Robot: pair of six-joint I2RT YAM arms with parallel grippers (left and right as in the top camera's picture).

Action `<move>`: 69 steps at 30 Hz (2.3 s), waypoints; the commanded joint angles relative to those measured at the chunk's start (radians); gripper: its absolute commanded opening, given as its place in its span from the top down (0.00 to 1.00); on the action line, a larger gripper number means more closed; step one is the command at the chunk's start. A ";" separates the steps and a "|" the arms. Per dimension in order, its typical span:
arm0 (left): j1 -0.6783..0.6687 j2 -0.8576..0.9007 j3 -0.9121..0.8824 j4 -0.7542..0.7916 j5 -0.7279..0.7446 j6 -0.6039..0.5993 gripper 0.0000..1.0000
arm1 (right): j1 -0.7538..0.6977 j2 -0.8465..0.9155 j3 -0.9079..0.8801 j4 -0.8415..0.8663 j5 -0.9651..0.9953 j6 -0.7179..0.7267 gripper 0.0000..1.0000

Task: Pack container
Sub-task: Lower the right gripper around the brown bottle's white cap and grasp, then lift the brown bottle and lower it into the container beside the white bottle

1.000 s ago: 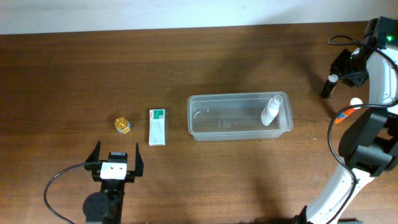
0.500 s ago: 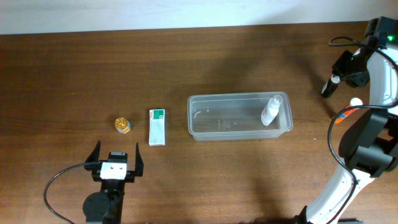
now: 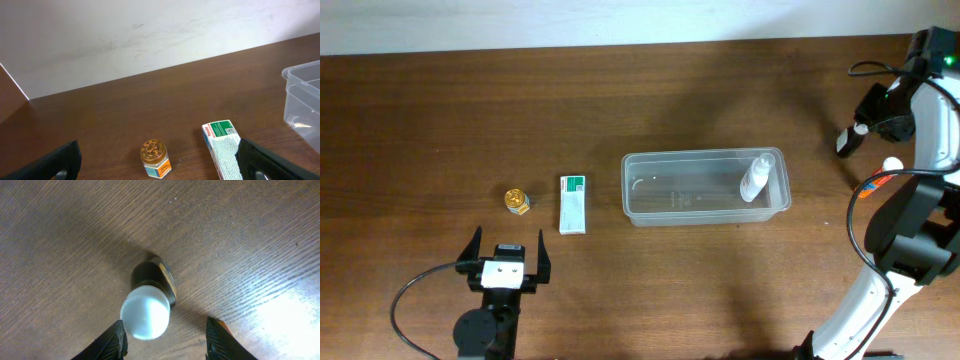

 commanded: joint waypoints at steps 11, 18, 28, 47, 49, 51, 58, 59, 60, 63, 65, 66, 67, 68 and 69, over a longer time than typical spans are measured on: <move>0.005 -0.008 -0.002 -0.006 0.015 0.009 0.00 | 0.002 -0.010 0.045 -0.011 -0.064 -0.172 0.54; 0.005 -0.008 -0.002 -0.006 0.015 0.009 0.01 | 0.001 0.013 0.045 0.000 -0.091 -0.286 0.50; 0.005 -0.008 -0.002 -0.006 0.015 0.009 0.01 | -0.004 0.072 0.043 0.012 -0.087 -0.378 0.50; 0.005 -0.008 -0.002 -0.006 0.015 0.009 0.01 | -0.018 0.118 0.043 0.034 -0.103 -0.461 0.64; 0.005 -0.008 -0.002 -0.006 0.015 0.009 0.01 | -0.018 0.118 0.043 0.039 -0.104 -0.461 0.64; 0.005 -0.008 -0.002 -0.006 0.015 0.009 0.01 | -0.018 0.118 0.043 0.044 -0.116 -0.466 0.69; 0.005 -0.008 -0.002 -0.006 0.015 0.008 0.01 | -0.018 0.118 0.043 0.046 -0.130 -0.467 0.78; 0.005 -0.008 -0.002 -0.006 0.015 0.008 0.01 | -0.018 0.118 0.043 0.046 -0.130 -0.466 0.79; 0.005 -0.008 -0.002 -0.006 0.014 0.008 0.00 | -0.018 0.118 0.045 0.046 -0.130 -0.463 0.81; 0.005 -0.008 -0.002 -0.006 0.015 0.009 0.01 | -0.018 0.116 0.060 0.027 -0.130 -0.455 0.84; 0.005 -0.008 -0.002 -0.007 0.014 0.009 0.01 | -0.018 0.115 0.097 -0.008 -0.130 -0.455 0.85; 0.005 -0.008 -0.002 -0.006 0.014 0.009 0.01 | -0.018 0.115 0.111 -0.021 -0.130 -0.455 0.86; 0.005 -0.008 -0.002 -0.007 0.015 0.008 0.01 | -0.018 0.114 0.140 -0.045 -0.135 -0.455 0.86; 0.005 -0.008 -0.002 -0.006 0.015 0.009 0.01 | -0.018 0.114 0.166 -0.066 -0.145 -0.455 0.86; 0.005 -0.008 -0.002 -0.006 0.014 0.009 0.01 | -0.018 0.114 0.194 -0.089 -0.154 -0.455 0.86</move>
